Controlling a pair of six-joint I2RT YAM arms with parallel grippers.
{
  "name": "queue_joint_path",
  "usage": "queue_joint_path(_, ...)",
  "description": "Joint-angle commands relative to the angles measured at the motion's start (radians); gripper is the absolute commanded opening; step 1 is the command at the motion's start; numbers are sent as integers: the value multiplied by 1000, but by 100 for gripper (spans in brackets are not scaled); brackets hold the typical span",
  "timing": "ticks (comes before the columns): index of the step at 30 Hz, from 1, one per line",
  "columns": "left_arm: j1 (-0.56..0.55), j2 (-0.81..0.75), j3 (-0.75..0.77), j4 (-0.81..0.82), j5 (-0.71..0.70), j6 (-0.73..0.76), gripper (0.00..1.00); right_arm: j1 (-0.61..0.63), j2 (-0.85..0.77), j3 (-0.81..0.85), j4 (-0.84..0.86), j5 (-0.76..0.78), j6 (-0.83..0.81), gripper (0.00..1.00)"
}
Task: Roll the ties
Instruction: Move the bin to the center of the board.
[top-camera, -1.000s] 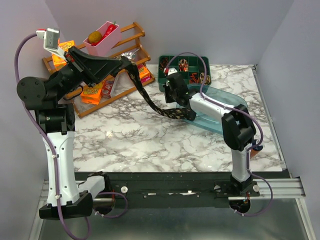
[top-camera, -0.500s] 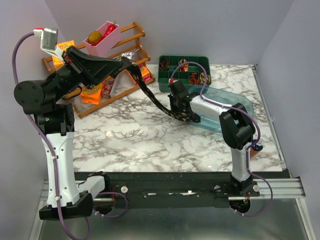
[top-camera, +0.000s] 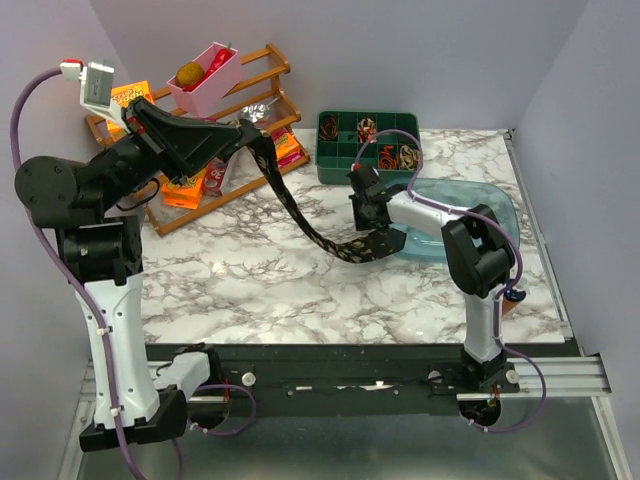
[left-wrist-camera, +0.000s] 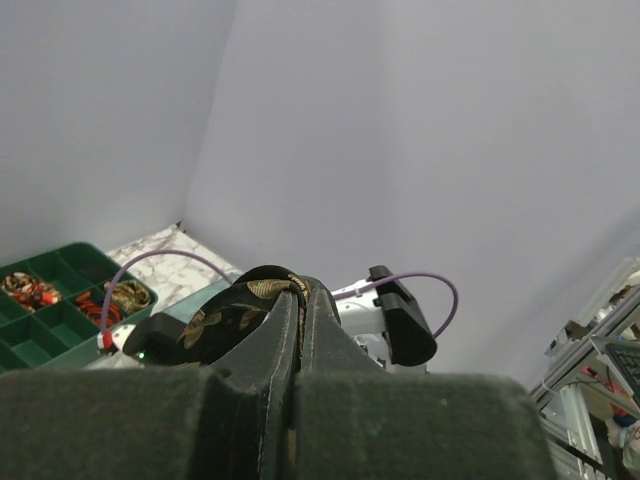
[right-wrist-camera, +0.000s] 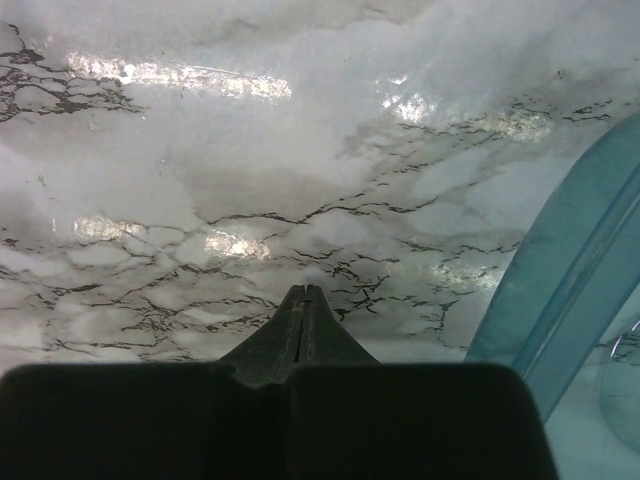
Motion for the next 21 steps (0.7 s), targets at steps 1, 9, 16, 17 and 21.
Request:
queue_joint_path(1, 15, 6, -31, -177, -22, 171, 0, -19, -28, -16, -40, 38, -13, 1)
queue_joint_path(9, 13, -39, -287, -294, -112, 312, 0, -29, -28, 4, -45, 31, -36, 1)
queue_joint_path(16, 15, -75, -431, -415, -193, 461, 0, -29, -42, 19, -48, 10, -53, 1)
queue_joint_path(17, 14, -85, -424, -464, -207, 480, 0, -29, -40, 22, -47, 13, -54, 1)
queue_joint_path(21, 13, -111, -398, -568, -299, 552, 0, -29, -42, 36, -50, 18, -64, 1)
